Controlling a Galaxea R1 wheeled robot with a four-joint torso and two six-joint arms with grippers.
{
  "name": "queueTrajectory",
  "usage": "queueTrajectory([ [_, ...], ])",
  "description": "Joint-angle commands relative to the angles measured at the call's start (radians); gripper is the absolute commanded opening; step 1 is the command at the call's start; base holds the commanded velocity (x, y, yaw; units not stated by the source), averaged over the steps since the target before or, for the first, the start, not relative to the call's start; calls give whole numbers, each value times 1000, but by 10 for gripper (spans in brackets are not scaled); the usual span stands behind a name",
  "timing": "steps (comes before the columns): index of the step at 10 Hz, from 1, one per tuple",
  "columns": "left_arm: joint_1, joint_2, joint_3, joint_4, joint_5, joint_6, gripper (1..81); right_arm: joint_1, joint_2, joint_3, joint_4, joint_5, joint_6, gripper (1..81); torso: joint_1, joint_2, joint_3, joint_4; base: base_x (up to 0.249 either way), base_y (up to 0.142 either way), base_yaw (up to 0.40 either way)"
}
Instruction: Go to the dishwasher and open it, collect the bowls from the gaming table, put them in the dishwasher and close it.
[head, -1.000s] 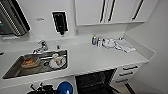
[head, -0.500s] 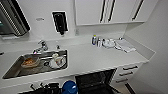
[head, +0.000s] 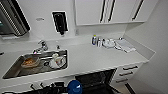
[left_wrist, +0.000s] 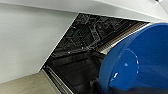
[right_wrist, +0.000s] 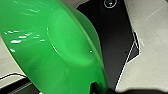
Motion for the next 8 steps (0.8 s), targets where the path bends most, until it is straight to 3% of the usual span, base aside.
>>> queueTrajectory([
  [1,-169,16,-17,-8,9,0,10,25,-20,4,1,-85,0,10,0,0,0,0,0,0,0],
  [8,-245,117,-100,0,49,0,10,25,-15,-4,2,-83,0,10,0,0,0,0,0,0,0],
])
